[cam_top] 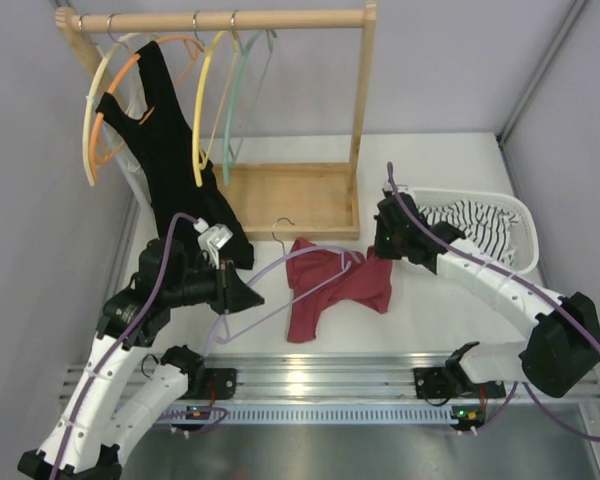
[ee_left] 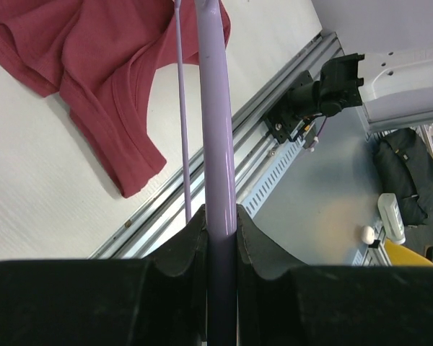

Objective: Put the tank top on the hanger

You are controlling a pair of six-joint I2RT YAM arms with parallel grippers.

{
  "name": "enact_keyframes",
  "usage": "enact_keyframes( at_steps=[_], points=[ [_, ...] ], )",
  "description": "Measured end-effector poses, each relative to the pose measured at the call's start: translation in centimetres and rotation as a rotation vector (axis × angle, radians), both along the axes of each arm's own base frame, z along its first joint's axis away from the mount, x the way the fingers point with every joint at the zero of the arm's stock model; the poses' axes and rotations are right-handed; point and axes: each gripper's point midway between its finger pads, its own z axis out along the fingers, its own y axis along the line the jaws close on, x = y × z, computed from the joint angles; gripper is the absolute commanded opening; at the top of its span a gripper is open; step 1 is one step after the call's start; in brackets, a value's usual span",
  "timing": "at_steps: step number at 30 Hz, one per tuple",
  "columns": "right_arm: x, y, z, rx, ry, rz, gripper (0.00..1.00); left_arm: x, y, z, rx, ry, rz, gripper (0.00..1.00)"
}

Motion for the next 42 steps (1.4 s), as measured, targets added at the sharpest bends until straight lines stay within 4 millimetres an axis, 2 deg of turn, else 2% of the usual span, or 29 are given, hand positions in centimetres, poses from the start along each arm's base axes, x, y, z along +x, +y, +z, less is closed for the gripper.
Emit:
enact_keyframes(
  at_steps=[5, 14, 22, 29, 34, 42],
  points=[
    [-1.2, 0.3, 1.0, 0.005, -0.015, 0.028, 0.00, 0.3, -0.3, 0.3, -0.013, -0.015, -0.013, 0.00],
    [-3.0, 1.3, 1.4, -0.009, -0.015, 0.078, 0.00, 0.3, -0.9, 1.4, -0.059, -0.043, -0.048, 0.00],
    [-3.5, 0.9, 2.1, -0.010, -0.027, 0.073, 0.00, 0.2, -1.3, 0.9, -0.081, -0.030, -0.068, 0.00],
    [-4.5, 2.1, 3.4, 0.005, -0.050, 0.127, 0.00, 0.6, -2.0, 0.1, -0.101, 0.003, -0.084, 0.00],
    [-5.0, 2.7, 3.4, 0.004, -0.052, 0.151, 0.00, 1.0, -2.9, -0.1, -0.113, 0.015, -0.107, 0.00],
    [-4.7, 1.8, 3.9, -0.045, -0.073, 0.136, 0.00, 0.9, -4.1, -0.4, -0.124, 0.022, -0.146, 0.00]
  ],
)
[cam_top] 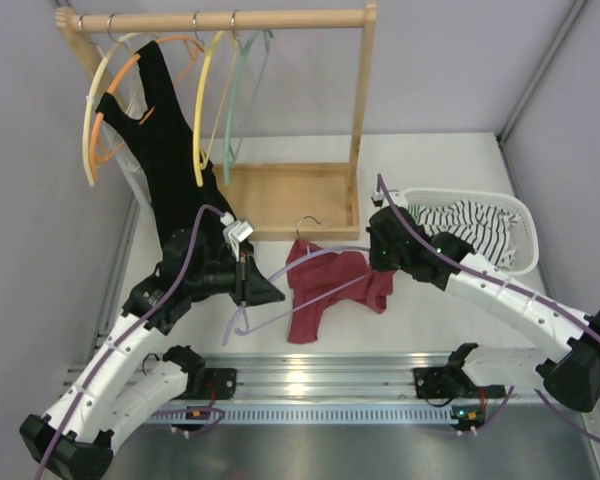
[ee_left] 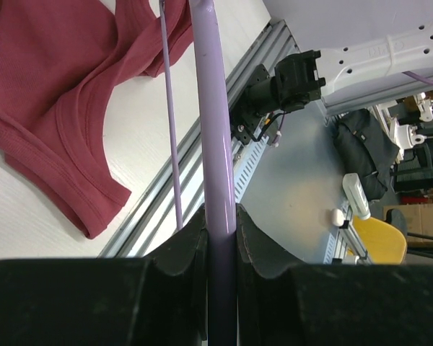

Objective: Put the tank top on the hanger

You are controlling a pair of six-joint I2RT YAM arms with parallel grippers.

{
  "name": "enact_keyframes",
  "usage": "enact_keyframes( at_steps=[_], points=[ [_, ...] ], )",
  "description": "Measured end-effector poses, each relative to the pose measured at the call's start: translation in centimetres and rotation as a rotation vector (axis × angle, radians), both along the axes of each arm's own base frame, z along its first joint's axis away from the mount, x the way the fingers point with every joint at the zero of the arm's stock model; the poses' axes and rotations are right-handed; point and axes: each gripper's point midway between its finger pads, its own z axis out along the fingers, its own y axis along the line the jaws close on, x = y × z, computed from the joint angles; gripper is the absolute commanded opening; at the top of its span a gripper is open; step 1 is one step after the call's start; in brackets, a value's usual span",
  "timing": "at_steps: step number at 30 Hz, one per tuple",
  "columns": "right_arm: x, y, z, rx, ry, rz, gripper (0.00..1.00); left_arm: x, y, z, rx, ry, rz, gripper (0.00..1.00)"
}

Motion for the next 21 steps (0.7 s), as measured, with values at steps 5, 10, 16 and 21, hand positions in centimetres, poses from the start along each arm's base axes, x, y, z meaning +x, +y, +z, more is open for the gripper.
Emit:
enact_keyframes(
  at_steps=[5, 10, 16, 21],
  points=[
    [0.4, -0.6, 0.7, -0.023, -0.024, -0.021, 0.00, 0.0, 0.1, -0.4, 0.015, -0.011, -0.008, 0.00],
    [0.4, -0.9, 0.6, -0.038, -0.023, -0.024, 0.00, -0.6, 0.2, -0.9, 0.031, 0.007, -0.029, 0.00],
    [0.3, -0.3, 0.8, -0.034, -0.028, 0.036, 0.00, -0.9, 0.1, -0.5, 0.010, 0.019, -0.043, 0.00],
    [-0.3, 1.4, 1.6, 0.028, -0.031, 0.132, 0.00, -0.6, -0.3, -1.2, -0.009, 0.049, -0.030, 0.00]
  ],
)
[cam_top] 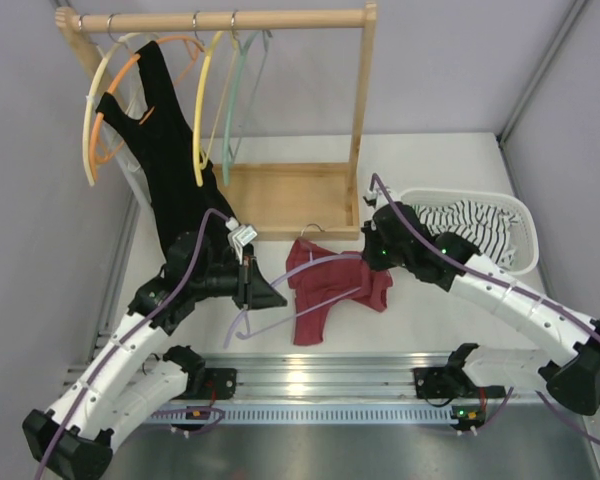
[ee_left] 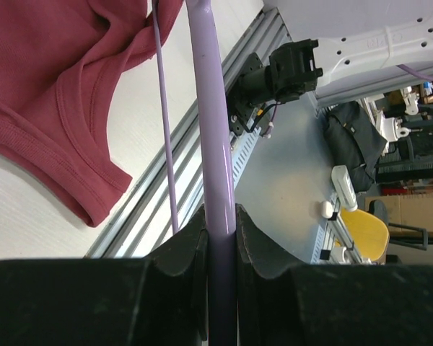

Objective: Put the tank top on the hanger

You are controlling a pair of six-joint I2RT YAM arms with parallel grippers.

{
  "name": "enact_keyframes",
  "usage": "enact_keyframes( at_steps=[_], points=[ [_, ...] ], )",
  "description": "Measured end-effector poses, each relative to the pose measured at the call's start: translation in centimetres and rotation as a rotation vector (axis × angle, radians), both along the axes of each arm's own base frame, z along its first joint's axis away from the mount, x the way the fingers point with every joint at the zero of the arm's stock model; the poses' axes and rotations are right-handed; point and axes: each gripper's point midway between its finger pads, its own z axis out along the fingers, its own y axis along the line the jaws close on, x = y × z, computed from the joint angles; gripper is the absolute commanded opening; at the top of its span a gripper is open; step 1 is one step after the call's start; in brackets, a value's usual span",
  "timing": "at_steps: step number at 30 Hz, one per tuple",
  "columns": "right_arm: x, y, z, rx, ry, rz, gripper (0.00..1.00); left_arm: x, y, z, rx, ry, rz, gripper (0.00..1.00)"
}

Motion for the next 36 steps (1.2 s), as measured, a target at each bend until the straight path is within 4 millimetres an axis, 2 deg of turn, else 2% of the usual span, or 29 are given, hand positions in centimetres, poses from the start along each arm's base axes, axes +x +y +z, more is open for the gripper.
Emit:
enact_keyframes(
  at_steps=[6, 14, 18, 24, 30, 35, 36],
  points=[
    [-1.1, 1.9, 2.2, 0.099, -0.033, 0.105, 0.00, 0.6, -1.2, -0.1, -0.037, -0.014, -0.002, 0.00],
    [-2.4, 2.6, 2.8, 0.128, -0.030, 0.169, 0.00, 1.0, -4.6, -1.0, -0.055, -0.040, -0.039, 0.00],
    [-2.9, 2.4, 3.3, 0.139, -0.034, 0.178, 0.00, 1.2, -6.3, -1.5, -0.067, -0.063, -0.050, 0.00],
    [-3.3, 2.0, 4.4, 0.167, -0.066, 0.182, 0.02, 1.9, -7.6, -2.0, -0.100, -0.084, -0.039, 0.00],
    [-3.3, 0.6, 4.4, 0.151, -0.099, 0.137, 0.15, 2.5, -8.9, -3.1, -0.119, -0.070, -0.037, 0.00],
    [-2.7, -0.7, 5.2, 0.136, -0.154, 0.080, 0.20, 2.3, -9.3, -3.3, -0.143, -0.068, -0.043, 0.00],
    [-2.7, -0.9, 5.4, 0.135, -0.160, 0.073, 0.25, 2.3, -9.3, -3.3, -0.148, -0.070, -0.045, 0.00]
  ],
)
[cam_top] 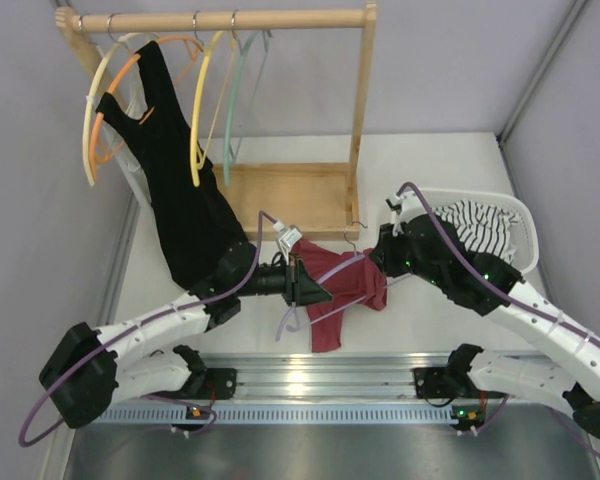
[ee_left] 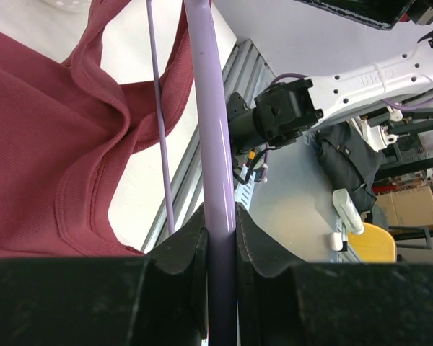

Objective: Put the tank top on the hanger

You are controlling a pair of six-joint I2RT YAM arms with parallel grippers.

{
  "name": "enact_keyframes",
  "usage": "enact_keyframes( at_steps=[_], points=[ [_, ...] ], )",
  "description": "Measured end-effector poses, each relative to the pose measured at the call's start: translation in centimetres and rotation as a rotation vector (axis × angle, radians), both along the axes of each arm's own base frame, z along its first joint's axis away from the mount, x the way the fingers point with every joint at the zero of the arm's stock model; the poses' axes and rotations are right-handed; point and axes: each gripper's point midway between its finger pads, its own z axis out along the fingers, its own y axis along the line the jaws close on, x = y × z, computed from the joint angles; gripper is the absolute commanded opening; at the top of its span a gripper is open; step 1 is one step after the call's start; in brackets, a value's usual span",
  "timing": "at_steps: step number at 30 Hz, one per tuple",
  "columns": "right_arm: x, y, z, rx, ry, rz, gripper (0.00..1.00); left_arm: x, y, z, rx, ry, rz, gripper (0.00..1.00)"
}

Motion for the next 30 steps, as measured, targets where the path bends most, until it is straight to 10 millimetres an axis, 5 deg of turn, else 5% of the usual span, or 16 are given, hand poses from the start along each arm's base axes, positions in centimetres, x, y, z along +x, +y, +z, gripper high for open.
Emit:
enact_keyframes(
  at_steps=[6, 12, 24, 30],
  points=[
    [-0.3, -0.1, 0.1, 0.020, -0.026, 0.013, 0.48, 0.0, -0.5, -0.1, -0.013, -0.003, -0.008, 0.00],
    [-0.8, 0.9, 0.1, 0.033, -0.054, 0.065, 0.57, 0.0, -1.1, -0.7, -0.013, 0.002, -0.019, 0.00],
    [1.5, 3.0, -2.2, -0.019, -0.060, 0.065, 0.56, -0.4, -1.4, -1.1, 0.001, -0.015, -0.033, 0.00],
    [1.9, 3.3, -2.8, -0.039, -0.059, 0.065, 0.36, -0.6, -1.5, -1.3, 0.011, -0.034, -0.043, 0.00]
  ],
)
